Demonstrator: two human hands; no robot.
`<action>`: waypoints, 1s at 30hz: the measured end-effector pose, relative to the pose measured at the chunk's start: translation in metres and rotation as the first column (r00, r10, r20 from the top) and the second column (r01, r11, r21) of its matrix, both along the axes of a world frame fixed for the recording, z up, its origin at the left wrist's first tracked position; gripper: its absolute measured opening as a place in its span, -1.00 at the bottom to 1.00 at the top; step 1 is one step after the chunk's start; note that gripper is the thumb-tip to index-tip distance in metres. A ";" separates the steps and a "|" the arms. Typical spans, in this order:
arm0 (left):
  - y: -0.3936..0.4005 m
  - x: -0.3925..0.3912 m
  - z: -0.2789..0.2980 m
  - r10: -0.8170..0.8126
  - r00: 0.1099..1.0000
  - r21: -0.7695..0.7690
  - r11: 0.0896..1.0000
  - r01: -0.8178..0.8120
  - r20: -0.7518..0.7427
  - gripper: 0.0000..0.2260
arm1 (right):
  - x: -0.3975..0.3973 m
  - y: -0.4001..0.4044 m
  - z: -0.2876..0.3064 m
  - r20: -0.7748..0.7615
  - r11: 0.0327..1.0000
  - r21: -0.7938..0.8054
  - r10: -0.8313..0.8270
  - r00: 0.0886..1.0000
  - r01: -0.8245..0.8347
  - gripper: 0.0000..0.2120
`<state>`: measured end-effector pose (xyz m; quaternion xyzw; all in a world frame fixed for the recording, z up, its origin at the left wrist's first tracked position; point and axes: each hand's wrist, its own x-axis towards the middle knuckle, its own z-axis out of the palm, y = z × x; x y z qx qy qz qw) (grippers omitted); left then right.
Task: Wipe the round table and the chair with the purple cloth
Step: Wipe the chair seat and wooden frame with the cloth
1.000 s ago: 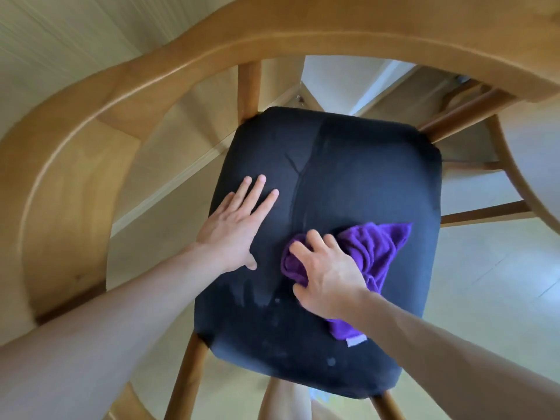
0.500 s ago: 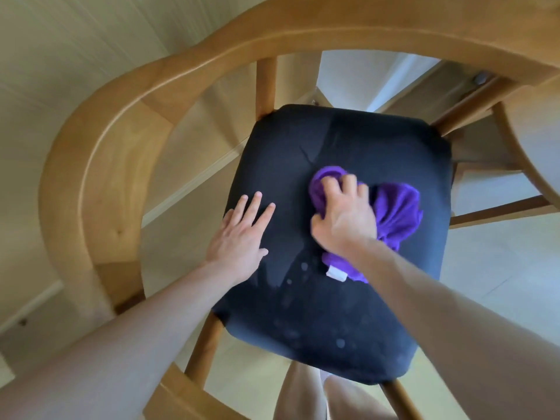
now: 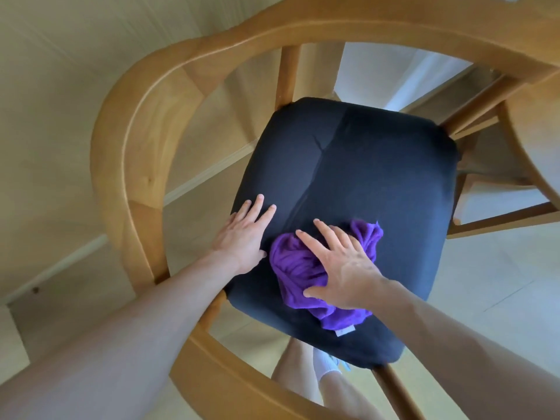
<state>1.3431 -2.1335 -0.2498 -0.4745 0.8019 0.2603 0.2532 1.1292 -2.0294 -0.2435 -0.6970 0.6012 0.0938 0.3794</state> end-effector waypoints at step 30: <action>-0.087 -0.014 0.053 0.487 0.856 0.267 0.860 -0.434 -0.176 -0.90 | 0.006 -0.070 0.043 0.103 0.279 0.256 -0.960 0.261 0.925 -0.82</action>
